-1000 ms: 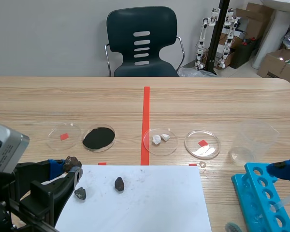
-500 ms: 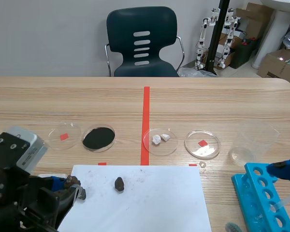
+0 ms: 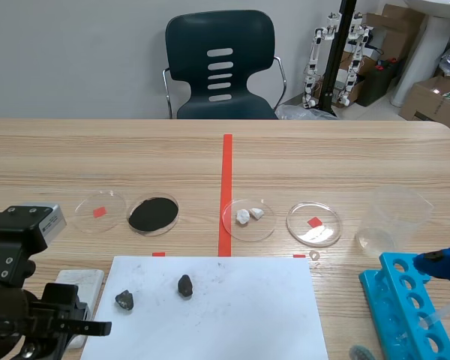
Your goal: Rub the mineral on the streak plate below the first streak
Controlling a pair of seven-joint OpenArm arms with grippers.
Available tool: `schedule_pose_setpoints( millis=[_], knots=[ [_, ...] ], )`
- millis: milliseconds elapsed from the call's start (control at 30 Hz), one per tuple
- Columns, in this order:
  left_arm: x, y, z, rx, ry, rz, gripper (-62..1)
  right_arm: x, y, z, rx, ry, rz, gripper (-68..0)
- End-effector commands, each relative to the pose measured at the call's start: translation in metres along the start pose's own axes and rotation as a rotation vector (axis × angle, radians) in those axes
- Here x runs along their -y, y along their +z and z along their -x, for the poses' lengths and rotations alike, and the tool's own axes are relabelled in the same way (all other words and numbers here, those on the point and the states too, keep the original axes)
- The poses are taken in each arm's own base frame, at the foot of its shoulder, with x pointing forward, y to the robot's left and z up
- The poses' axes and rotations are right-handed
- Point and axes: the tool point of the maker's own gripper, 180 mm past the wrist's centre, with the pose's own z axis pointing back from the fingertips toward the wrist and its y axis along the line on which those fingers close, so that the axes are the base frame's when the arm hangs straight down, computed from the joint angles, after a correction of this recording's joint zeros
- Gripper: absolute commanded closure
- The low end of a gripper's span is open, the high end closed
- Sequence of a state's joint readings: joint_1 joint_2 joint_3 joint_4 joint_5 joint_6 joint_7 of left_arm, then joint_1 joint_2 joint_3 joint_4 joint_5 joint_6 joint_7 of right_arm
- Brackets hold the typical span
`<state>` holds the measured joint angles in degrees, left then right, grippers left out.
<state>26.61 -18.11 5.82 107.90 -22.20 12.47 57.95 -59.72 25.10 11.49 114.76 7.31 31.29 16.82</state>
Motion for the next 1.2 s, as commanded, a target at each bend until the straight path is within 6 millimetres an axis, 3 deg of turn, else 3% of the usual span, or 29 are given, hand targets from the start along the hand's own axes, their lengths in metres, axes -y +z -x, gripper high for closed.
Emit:
schedule_pose_setpoints(
  millis=[0,433,1167],
  knots=[
    [0.002,0.003,-0.006,0.004,0.004,0.005,-11.3,-0.002,-0.001,-0.009,0.036,-0.005,-0.005,-67.9],
    [-0.017,-0.01,0.005,-0.184,0.063,-0.06,-11.3,-0.002,-0.001,-0.009,0.036,-0.005,-0.005,-67.9],
    [-0.042,-0.037,0.0,-0.221,0.103,-0.113,-11.3,-0.002,-0.001,-0.009,0.036,-0.005,-0.005,-67.9]
  ],
)
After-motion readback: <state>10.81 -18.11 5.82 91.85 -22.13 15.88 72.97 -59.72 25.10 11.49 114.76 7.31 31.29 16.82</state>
